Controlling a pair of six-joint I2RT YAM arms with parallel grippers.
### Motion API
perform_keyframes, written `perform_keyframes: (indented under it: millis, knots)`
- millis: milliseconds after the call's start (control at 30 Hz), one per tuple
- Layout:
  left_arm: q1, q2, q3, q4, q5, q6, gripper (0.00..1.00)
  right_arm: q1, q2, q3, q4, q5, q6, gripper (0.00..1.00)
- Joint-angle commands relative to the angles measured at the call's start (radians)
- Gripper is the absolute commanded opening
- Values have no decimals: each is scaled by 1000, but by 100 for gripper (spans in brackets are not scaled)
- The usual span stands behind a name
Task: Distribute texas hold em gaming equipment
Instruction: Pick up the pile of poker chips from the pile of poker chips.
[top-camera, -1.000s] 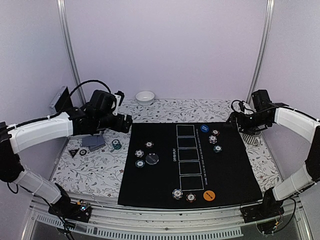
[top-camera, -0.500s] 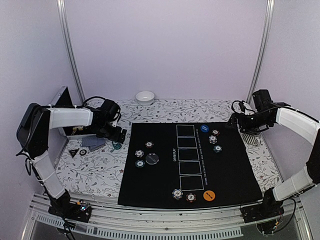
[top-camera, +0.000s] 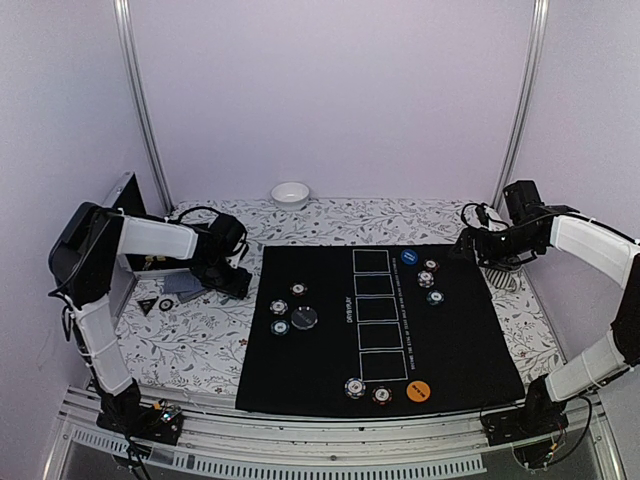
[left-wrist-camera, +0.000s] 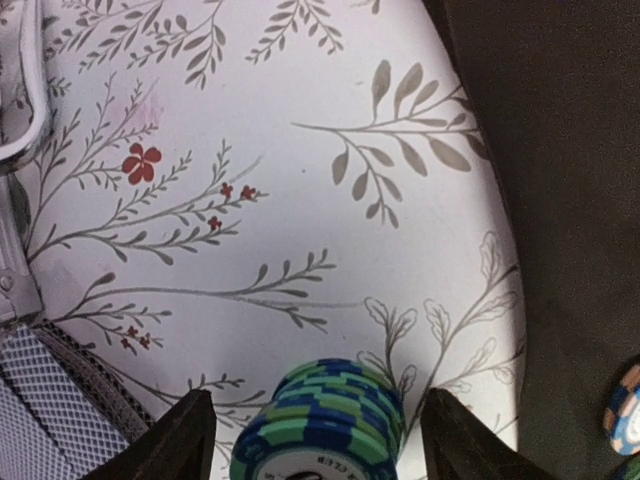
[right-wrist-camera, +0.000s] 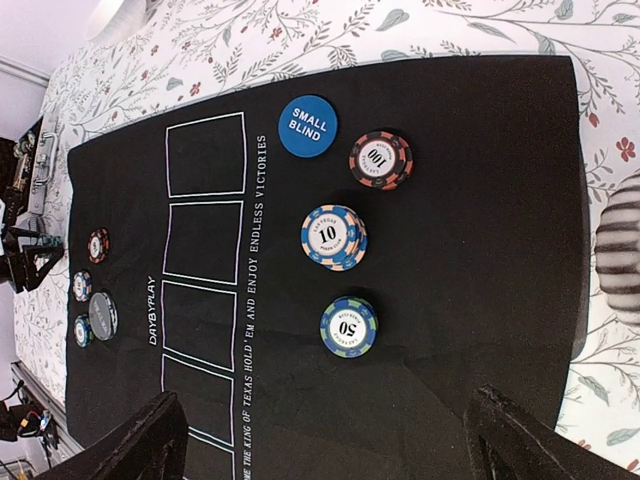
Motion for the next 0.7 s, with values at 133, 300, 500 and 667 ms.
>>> perform_keyframes:
  millis: [133,300,500,667]
  knots:
    - [4,50,32,-46,29,29,57,4,5,1,-6,-5,-12,99]
    - [1,33,31,-109,46,28,64,4,9,8,-8,-10,-12,99]
    - [1,37,59,-160,66,33,62,4,5,7,-9,-19,-15,99]
    - [1,60,101,-222,32,44,61,4,6,6,-8,-23,-18,99]
